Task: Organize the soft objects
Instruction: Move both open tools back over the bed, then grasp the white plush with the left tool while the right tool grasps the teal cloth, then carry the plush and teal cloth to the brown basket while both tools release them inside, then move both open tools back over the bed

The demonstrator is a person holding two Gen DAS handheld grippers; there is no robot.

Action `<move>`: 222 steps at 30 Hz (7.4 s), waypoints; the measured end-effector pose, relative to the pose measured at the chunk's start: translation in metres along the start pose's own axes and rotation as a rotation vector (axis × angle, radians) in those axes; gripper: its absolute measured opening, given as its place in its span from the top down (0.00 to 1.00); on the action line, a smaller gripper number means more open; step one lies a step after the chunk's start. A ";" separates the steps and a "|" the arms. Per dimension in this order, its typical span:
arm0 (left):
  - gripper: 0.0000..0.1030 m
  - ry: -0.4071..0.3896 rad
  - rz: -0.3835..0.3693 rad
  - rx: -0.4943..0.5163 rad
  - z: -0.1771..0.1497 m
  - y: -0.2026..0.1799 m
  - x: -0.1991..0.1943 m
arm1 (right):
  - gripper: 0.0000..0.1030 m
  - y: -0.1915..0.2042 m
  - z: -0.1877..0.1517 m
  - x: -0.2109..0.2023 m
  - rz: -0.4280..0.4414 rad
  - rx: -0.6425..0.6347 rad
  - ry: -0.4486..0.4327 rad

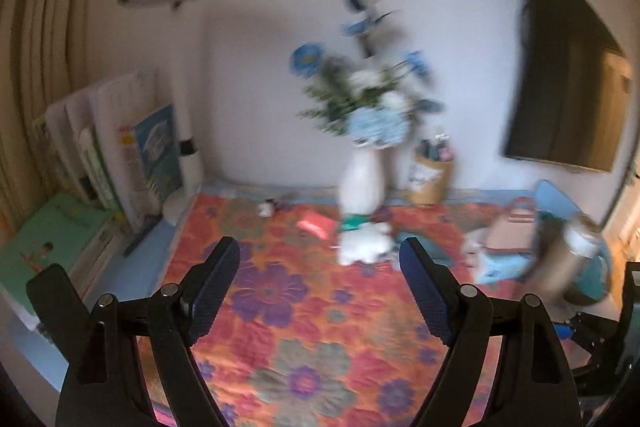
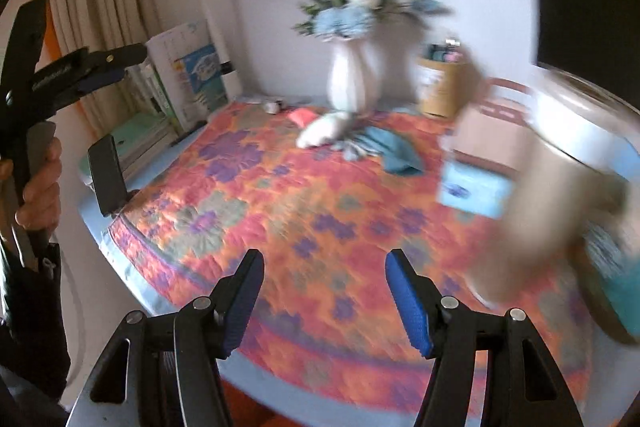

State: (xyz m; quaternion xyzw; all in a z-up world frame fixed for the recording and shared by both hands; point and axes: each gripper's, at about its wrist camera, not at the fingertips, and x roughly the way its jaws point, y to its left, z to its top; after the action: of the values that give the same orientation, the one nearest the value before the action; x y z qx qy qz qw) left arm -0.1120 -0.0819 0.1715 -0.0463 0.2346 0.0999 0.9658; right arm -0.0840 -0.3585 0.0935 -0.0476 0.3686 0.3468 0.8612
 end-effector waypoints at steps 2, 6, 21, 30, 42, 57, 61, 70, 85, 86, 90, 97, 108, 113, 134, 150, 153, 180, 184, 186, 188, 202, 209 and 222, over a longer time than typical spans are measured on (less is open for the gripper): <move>0.22 0.043 0.003 -0.019 -0.012 0.011 0.035 | 0.40 0.012 0.014 0.026 -0.020 -0.013 0.013; 0.22 0.150 0.036 -0.063 -0.044 0.024 0.100 | 0.40 0.013 0.040 0.080 -0.064 0.062 0.022; 0.22 0.230 0.005 -0.265 -0.096 0.061 0.166 | 0.13 -0.019 0.034 0.159 -0.301 0.227 -0.008; 0.21 0.198 0.075 -0.190 -0.097 0.046 0.159 | 0.09 -0.014 0.034 0.157 -0.285 0.201 -0.029; 0.10 0.246 -0.120 -0.056 -0.036 -0.010 0.123 | 0.09 -0.016 0.080 0.136 -0.360 0.179 -0.016; 0.01 0.381 -0.250 -0.009 -0.022 -0.059 0.278 | 0.33 -0.078 0.129 0.248 -0.391 0.139 0.144; 0.10 0.434 -0.278 -0.053 -0.029 -0.060 0.297 | 0.34 -0.094 0.119 0.258 -0.323 0.217 0.138; 0.42 0.359 -0.325 -0.068 -0.019 -0.050 0.261 | 0.89 -0.077 0.116 0.235 -0.276 0.181 0.029; 0.41 0.307 -0.273 -0.017 -0.090 -0.049 0.140 | 0.89 -0.015 0.019 0.121 -0.120 0.248 0.071; 0.41 0.311 -0.275 -0.017 -0.096 -0.050 0.139 | 0.89 -0.015 0.007 0.122 -0.119 0.250 0.094; 0.41 0.295 -0.245 -0.015 -0.111 -0.049 0.135 | 0.83 -0.023 -0.022 0.119 -0.095 0.307 0.128; 0.40 0.272 -0.266 -0.030 -0.112 -0.045 0.132 | 0.42 -0.015 -0.027 0.107 -0.097 0.294 0.104; 0.40 0.244 -0.239 0.038 -0.115 -0.059 0.118 | 0.90 0.006 -0.028 0.107 -0.238 0.153 0.082; 0.40 0.270 -0.363 0.037 -0.126 -0.083 0.097 | 0.90 -0.005 -0.041 0.065 -0.238 0.192 0.067; 0.40 0.209 -0.743 0.228 -0.084 -0.291 -0.022 | 0.90 -0.153 -0.077 -0.160 -0.404 0.512 -0.169; 0.36 0.222 -0.523 0.329 -0.060 -0.462 0.050 | 0.90 -0.343 -0.029 -0.146 -0.451 0.736 -0.246; 0.27 0.196 -0.521 0.324 -0.054 -0.471 0.064 | 0.87 -0.368 -0.017 -0.125 -0.395 0.738 -0.167; 0.01 0.111 -0.792 0.439 -0.091 -0.378 -0.043 | 0.15 -0.239 -0.064 -0.210 -0.390 0.548 -0.302; 0.01 0.145 -0.734 0.399 -0.084 -0.319 -0.045 | 0.14 -0.199 -0.084 -0.197 -0.329 0.464 -0.203; 0.01 0.156 -0.707 0.349 -0.078 -0.285 -0.041 | 0.14 -0.170 -0.086 -0.181 -0.320 0.351 -0.117; 0.01 0.162 -0.651 0.287 -0.068 -0.245 -0.033 | 0.15 -0.141 -0.082 -0.170 -0.299 0.241 -0.085; 0.01 0.132 0.025 0.114 -0.033 -0.032 0.090 | 0.14 0.021 0.034 0.054 -0.014 -0.130 0.163; 0.01 0.159 0.136 0.040 -0.070 0.031 0.142 | 0.15 0.009 0.051 0.179 -0.203 -0.138 0.238; 0.01 0.197 0.168 -0.036 -0.083 0.051 0.155 | 0.00 -0.020 0.047 0.203 -0.162 0.053 0.201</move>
State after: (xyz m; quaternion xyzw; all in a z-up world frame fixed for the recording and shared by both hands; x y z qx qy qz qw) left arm -0.0244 -0.0169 0.0242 -0.0533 0.3295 0.1794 0.9254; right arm 0.0560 -0.2440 -0.0111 -0.0888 0.4569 0.2599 0.8460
